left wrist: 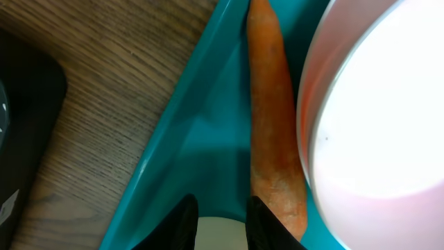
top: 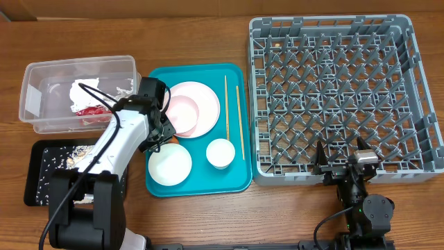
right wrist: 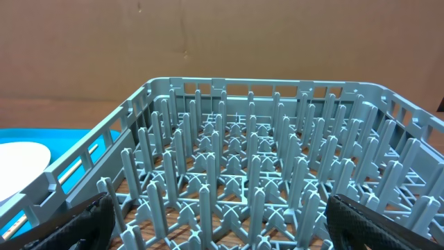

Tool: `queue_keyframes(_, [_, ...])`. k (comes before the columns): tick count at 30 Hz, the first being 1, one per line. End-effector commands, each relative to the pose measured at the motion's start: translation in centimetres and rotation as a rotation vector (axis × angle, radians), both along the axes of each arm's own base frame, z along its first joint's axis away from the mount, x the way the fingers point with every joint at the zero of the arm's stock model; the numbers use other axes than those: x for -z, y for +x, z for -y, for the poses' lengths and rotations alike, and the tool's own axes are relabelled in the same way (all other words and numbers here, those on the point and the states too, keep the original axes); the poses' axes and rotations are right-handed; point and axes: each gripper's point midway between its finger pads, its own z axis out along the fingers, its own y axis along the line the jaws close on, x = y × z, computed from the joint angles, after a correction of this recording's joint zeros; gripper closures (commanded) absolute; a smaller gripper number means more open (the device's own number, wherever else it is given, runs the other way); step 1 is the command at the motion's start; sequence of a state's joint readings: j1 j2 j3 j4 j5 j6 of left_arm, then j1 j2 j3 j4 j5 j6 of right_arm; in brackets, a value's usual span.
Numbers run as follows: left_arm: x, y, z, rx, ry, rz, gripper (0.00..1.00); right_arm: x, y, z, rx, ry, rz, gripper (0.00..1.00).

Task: Sort waste into correct bins and load items into the dishwasher
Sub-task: 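Move the left gripper over the orange carrot beside the pink plate, then lower the left gripper and grasp the orange carrot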

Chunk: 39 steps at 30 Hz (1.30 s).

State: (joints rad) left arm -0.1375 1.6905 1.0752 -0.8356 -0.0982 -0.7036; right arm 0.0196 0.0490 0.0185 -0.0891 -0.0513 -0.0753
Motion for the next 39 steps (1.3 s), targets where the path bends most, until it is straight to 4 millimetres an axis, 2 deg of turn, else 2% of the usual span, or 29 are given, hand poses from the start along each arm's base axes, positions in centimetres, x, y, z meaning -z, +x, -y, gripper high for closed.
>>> queue_keyframes(1, [0.5,-0.7,-0.3,0.008,0.015,-0.007,0.74,0.2,0.0,0.0,0.001,-0.011,0.003,0.0])
queue_keyframes(3, [0.9,-0.7,-0.1,0.008,0.004,-0.003,0.77,0.2,0.0,0.0,0.001,-0.011,0.003,0.0])
queue_keyframes(6, [1.4,-0.6,0.7,0.015,-0.045,0.009,0.76,0.2,0.0,0.0,0.001,-0.011,0.003,0.0])
queue_keyframes(14, [1.4,-0.8,1.9,0.078,-0.11,-0.002,0.6,0.2,0.0,0.0,0.001,-0.011,0.003,0.0])
queue_keyframes(17, [1.2,-1.0,1.9,0.098,-0.105,-0.016,0.59,0.2,0.0,0.0,0.001,-0.011,0.003,0.0])
queue_keyframes(24, [1.2,-0.9,2.1,0.114,-0.111,-0.012,0.58,0.2,0.0,0.0,0.001,-0.011,0.003,0.0])
queue_keyframes(30, [1.0,0.2,2.5,0.119,-0.13,0.032,0.6,0.2,0.0,0.0,0.001,-0.011,0.003,0.0])
queue_keyframes(39, [0.7,0.7,2.7,0.128,-0.14,0.048,0.62,0.2,0.0,0.0,0.001,-0.011,0.003,0.0])
